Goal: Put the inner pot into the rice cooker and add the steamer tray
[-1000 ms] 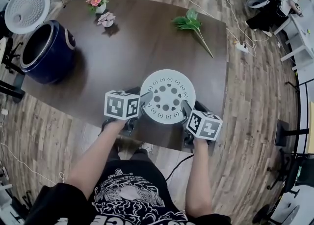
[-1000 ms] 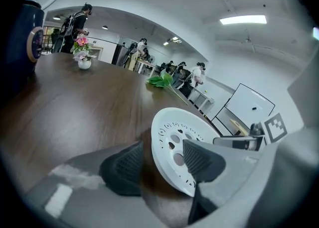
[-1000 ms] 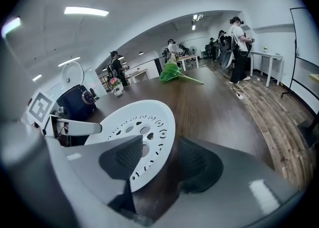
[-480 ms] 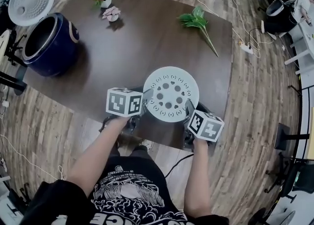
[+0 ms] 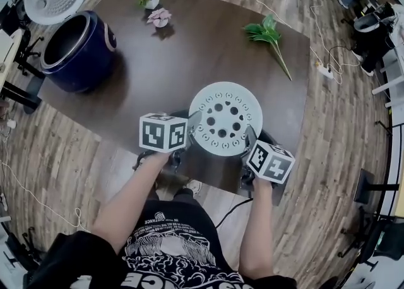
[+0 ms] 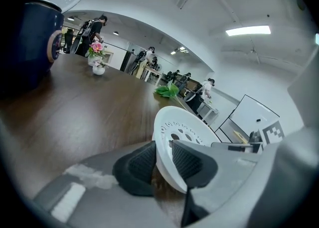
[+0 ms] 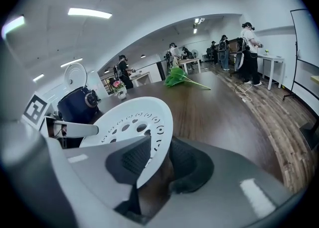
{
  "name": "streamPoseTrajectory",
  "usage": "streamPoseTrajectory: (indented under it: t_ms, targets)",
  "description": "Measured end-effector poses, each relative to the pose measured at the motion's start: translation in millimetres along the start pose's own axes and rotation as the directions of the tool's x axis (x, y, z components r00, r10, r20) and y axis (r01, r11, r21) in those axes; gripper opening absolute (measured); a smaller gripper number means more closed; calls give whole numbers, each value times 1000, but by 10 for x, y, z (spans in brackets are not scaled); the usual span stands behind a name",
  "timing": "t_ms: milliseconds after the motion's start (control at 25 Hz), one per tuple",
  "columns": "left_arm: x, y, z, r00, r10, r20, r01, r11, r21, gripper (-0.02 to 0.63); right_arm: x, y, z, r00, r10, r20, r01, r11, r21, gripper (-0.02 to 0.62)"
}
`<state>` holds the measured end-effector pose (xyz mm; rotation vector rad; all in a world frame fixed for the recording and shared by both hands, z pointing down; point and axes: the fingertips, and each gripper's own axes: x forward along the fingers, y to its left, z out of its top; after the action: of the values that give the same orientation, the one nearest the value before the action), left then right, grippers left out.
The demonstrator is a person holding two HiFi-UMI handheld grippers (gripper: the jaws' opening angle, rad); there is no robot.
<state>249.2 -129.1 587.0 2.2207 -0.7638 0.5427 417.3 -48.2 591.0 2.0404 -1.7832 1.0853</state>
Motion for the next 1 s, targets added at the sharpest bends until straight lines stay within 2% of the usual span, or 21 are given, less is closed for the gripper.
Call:
streamPoseTrajectory:
  t_ms: [440,1000]
  targets:
    - [-562,387,460,987,71,147,-60,995,-77,103,107,745,452,992,116,55,-110,990,-90,115]
    - [-1524,1023,916,927,214,307,-178,974,-139,94,268,1970,883,956,285,72,-260,934,-247,117]
